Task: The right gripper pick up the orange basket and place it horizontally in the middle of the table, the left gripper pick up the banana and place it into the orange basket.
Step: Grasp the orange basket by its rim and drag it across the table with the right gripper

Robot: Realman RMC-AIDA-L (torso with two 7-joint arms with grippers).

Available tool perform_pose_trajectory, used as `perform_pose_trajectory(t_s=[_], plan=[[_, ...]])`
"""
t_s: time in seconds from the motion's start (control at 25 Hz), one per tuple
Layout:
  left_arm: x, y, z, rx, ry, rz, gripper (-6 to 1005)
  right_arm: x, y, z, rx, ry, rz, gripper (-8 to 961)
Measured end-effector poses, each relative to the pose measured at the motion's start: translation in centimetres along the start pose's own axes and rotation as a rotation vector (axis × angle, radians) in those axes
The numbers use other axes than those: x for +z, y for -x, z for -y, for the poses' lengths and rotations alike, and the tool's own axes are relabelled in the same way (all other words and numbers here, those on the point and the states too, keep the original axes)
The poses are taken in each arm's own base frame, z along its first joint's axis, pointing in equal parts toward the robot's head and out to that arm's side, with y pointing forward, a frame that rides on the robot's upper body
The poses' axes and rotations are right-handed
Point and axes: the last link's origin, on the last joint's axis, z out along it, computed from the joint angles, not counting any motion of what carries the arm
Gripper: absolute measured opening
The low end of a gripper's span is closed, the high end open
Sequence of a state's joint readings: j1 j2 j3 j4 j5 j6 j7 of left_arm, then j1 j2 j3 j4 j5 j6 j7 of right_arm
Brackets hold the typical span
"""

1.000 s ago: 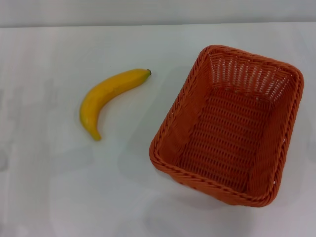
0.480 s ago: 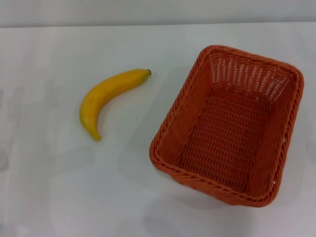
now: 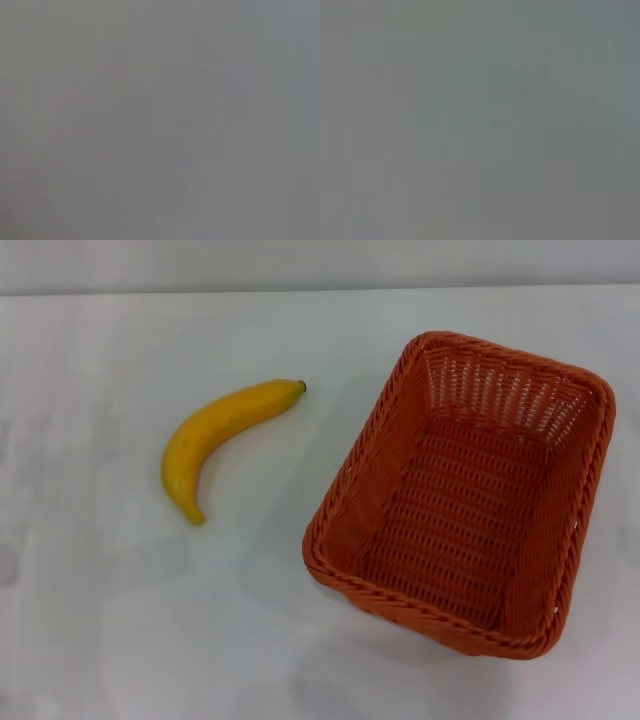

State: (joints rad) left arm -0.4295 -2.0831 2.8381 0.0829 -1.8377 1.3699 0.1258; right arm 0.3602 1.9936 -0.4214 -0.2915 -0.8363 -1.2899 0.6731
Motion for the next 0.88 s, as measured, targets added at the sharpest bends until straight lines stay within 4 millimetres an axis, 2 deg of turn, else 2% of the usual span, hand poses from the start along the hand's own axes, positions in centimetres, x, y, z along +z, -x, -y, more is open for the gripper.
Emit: perform_pose_trajectory(t_s=[0.08,0.2,0.44,0.64,0.88], plan=[[0.0,0.0,0.0,-0.001,0.0,0.0,876,1.1,1.0,-0.4,0.133,0.115,-0.03,830],[0.0,0.0,-0.1,-0.005,0.001,0.001,876,2.7,3.5,-0.9,0.323,0.307,-0.054,827],[-0.1,0.0,-0.2,-0.008,0.004,0.001,875,5.0,8.4,-3.1,0.553,0.659,-0.119,821],[0.0,0.0,-0.4,-0.007,0.015,-0.001,875,6.3,10.5,-5.3,0.629,0.863,-0.229,738],[0.1,-0.1,-0.6,-0.007,0.026,-0.004,875,8.0,11.8,-9.3,0.572,1.074,-0.485,746]])
